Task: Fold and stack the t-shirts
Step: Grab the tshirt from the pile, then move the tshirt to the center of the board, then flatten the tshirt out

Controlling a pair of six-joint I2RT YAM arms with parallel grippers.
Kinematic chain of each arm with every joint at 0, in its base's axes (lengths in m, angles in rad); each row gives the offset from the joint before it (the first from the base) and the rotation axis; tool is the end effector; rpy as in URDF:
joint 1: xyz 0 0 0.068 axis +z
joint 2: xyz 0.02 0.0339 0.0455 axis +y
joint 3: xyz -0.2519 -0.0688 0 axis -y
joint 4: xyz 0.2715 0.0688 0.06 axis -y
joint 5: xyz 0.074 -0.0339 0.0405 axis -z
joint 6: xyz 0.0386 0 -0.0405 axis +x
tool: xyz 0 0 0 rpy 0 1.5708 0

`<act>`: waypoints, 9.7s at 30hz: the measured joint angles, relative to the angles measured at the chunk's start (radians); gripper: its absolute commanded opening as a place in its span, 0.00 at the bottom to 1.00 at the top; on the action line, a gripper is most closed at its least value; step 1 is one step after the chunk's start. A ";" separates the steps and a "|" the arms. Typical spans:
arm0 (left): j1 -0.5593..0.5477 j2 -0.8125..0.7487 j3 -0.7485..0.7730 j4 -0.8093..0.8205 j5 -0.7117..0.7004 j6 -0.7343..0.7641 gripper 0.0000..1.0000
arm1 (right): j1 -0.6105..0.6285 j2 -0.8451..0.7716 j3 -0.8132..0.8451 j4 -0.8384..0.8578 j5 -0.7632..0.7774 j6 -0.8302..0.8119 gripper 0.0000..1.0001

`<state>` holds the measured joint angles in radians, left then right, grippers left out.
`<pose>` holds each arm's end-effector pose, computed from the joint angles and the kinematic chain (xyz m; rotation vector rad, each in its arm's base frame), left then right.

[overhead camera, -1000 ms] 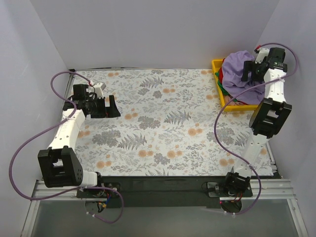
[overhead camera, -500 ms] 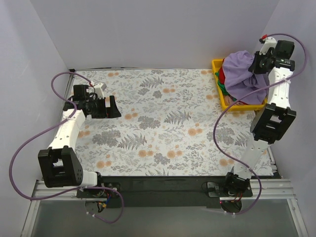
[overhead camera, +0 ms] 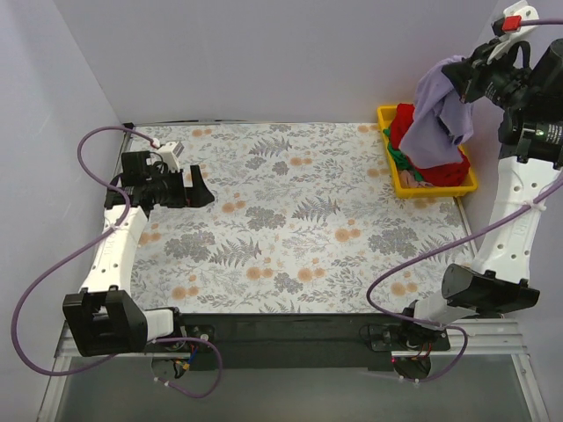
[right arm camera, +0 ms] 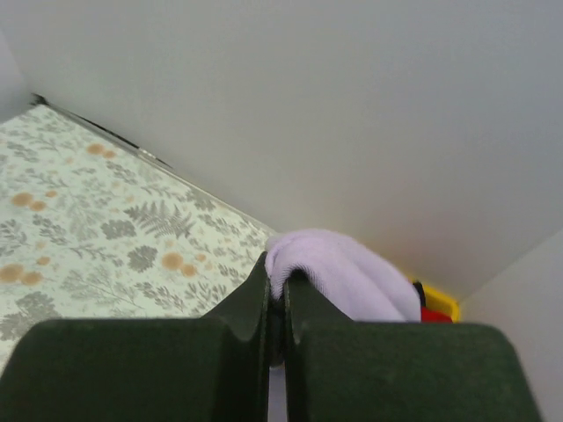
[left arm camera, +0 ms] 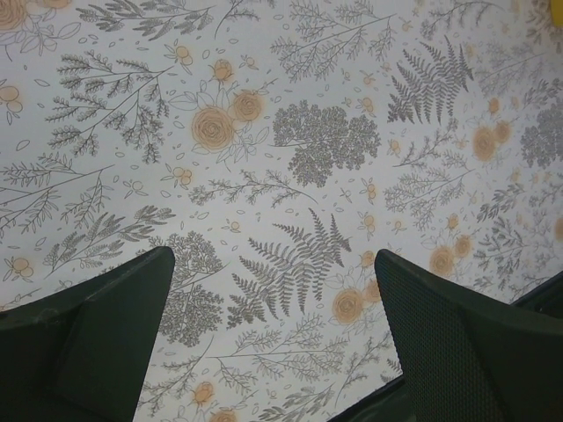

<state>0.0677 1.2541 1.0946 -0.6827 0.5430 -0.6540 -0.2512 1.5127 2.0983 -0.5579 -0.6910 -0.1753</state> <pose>0.2911 -0.0003 0.2891 -0.6199 2.3772 -0.9203 0.2988 -0.0513 0.5679 -0.4832 1.4756 0.1954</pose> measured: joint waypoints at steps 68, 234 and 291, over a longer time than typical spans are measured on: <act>-0.073 0.724 0.327 -0.126 -0.220 0.360 0.55 | 0.513 0.438 -0.740 0.058 0.630 -0.198 0.49; 0.003 0.443 0.241 -0.266 0.018 0.400 0.63 | 0.323 0.071 -0.954 -0.361 0.512 -0.695 0.50; -0.031 0.670 0.275 -0.065 -0.128 1.093 0.31 | 0.271 0.280 -0.780 -0.442 0.323 -0.582 0.01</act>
<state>0.0372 1.9244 1.3701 -0.7479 0.4152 0.4385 0.0196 1.7924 1.3186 -1.0000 -0.3679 -0.7570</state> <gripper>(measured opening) 0.331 0.020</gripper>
